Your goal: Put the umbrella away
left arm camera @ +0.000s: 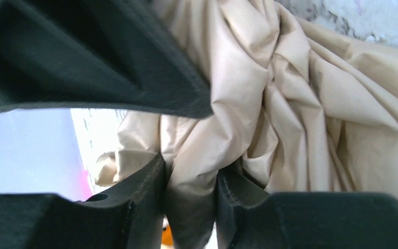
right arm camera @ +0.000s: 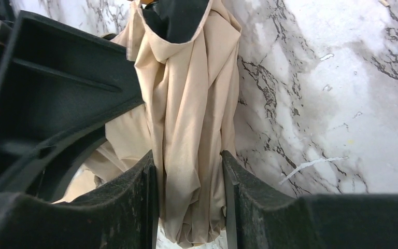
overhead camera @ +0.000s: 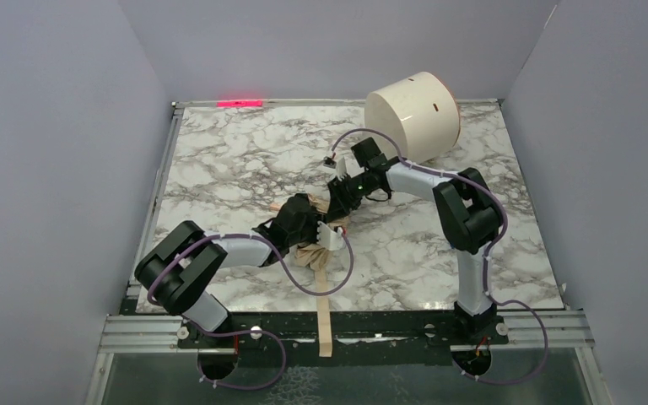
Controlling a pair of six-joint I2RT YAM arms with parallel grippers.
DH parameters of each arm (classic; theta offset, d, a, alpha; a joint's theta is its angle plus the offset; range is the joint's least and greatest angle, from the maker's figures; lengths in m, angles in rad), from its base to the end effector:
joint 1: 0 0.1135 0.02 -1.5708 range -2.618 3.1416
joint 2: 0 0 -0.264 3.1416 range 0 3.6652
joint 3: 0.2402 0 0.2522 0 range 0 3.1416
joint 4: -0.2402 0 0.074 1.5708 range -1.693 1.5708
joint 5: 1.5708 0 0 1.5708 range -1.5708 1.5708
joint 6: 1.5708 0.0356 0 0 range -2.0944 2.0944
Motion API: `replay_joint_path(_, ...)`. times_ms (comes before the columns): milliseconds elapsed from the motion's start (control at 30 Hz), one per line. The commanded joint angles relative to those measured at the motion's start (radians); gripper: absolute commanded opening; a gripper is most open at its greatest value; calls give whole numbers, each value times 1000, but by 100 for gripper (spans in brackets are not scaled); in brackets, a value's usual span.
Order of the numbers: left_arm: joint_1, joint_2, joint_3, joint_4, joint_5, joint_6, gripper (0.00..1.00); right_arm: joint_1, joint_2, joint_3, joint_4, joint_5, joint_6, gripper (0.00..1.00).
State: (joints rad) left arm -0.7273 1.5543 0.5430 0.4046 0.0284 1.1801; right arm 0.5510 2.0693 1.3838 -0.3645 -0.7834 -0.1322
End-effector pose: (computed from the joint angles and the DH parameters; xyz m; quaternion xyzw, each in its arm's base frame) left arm 0.2134 -0.1913 0.1392 0.7264 0.5073 0.0918 0.4545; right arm 0.3474 0.2430 0.1507 -0.3918 0.8086 0.4103 0.1561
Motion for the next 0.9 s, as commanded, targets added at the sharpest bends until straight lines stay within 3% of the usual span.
replay_joint_path(0,7,-136,35,31,20,-119,45,15,5,-78,17,252,-17,23)
replay_joint_path(33,9,-167,34,31,27,-139,59,15,-3,-83,31,269,-16,21)
replay_joint_path(167,11,-311,10,7,49,-220,96,15,-34,-109,86,291,-32,17)
replay_joint_path(200,10,-352,2,-12,52,-242,98,15,-50,-123,103,295,-47,17)
replay_joint_path(367,20,-561,-12,-148,46,-402,99,38,-138,-235,235,344,-157,17)
replay_joint_path(500,72,-651,-5,-206,24,-555,99,85,-157,-250,244,414,-257,18)
replay_joint_path(667,143,-667,13,-177,-71,-723,99,158,-163,-292,285,533,-374,18)
replay_joint_path(800,170,-657,63,-251,-38,-839,99,159,-144,-278,264,542,-361,17)
replay_joint_path(867,172,-639,93,-300,-44,-994,99,158,-141,-277,273,535,-321,17)
